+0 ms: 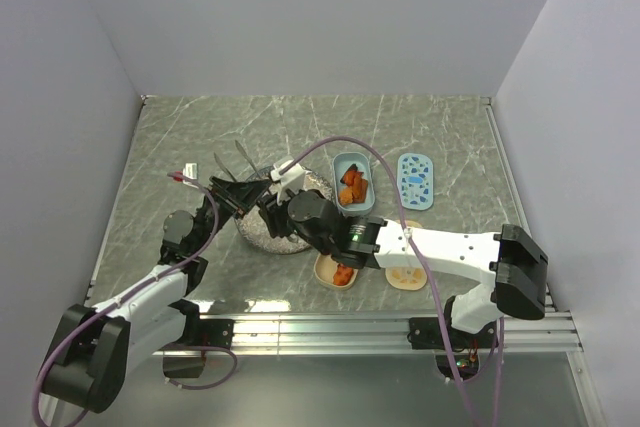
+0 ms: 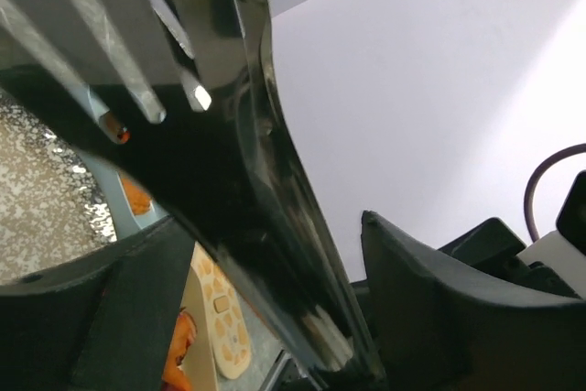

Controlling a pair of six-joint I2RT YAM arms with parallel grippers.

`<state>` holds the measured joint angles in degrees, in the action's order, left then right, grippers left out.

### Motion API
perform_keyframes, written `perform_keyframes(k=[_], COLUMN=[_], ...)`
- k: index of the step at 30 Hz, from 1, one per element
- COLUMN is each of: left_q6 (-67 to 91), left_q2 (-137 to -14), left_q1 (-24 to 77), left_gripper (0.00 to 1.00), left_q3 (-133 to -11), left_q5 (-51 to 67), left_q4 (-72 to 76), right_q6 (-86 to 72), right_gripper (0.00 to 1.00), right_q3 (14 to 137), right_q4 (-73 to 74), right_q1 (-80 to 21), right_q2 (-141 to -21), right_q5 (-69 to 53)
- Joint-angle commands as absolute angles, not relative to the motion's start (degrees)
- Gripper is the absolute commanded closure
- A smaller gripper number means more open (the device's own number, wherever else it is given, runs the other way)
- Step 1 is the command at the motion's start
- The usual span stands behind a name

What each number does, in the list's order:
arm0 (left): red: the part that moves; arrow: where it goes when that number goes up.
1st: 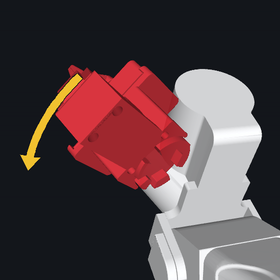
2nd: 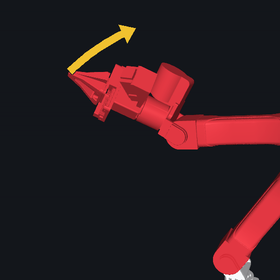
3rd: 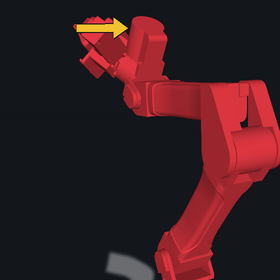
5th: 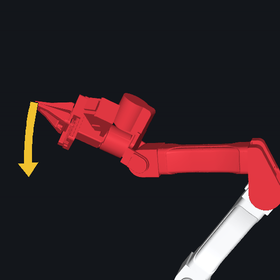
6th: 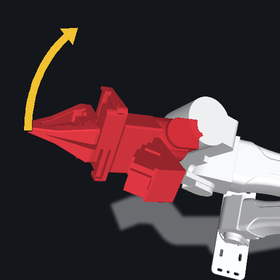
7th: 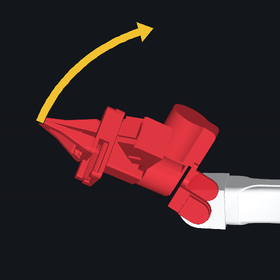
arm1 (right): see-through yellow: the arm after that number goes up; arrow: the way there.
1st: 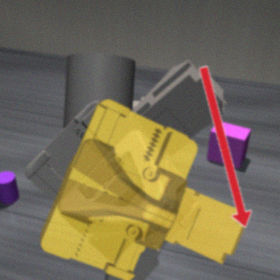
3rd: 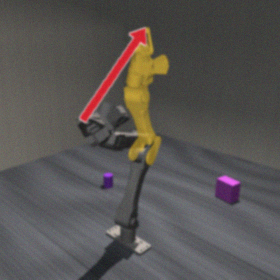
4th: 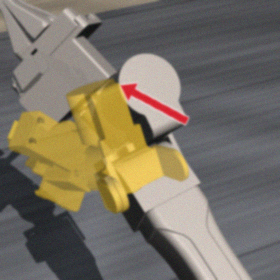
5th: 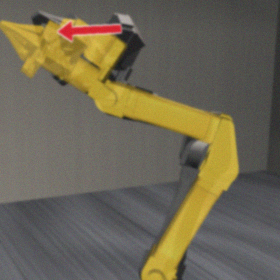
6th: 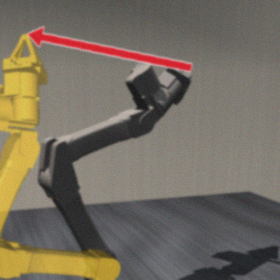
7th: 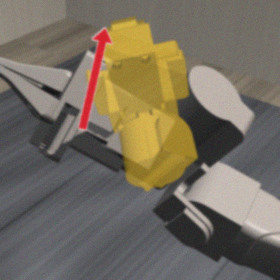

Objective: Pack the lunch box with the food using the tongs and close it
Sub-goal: Pass the clamp from the right arm to the left

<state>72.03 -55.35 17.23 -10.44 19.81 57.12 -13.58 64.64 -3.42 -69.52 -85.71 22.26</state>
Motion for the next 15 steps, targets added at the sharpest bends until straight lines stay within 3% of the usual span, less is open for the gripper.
perform_keyframes(k=[1, 7, 9, 15], left_q6=[70.4, 68.8, 68.0, 65.3], left_q2=[-55.7, -56.0, -55.7, -56.7], left_q1=[17.9, 18.3, 18.2, 17.8], left_gripper=[0.35, 0.7, 0.75, 0.77], left_q3=[-12.9, -14.0, -14.5, -17.4], left_q5=[18.4, 17.3, 16.6, 14.9], left_q4=[60.6, 57.3, 56.1, 51.3], right_q6=[-13.0, -12.7, -12.6, -12.1], right_gripper=[0.49, 0.49, 0.47, 0.28], right_q3=[67.6, 67.9, 67.8, 66.1], right_q4=[-6.3, -6.0, -6.0, -6.5], right_q1=[-70.3, -70.8, -70.8, -70.8], right_q2=[-86.0, -86.3, -86.1, -84.8], right_q5=[22.3, 23.5, 23.7, 26.7])
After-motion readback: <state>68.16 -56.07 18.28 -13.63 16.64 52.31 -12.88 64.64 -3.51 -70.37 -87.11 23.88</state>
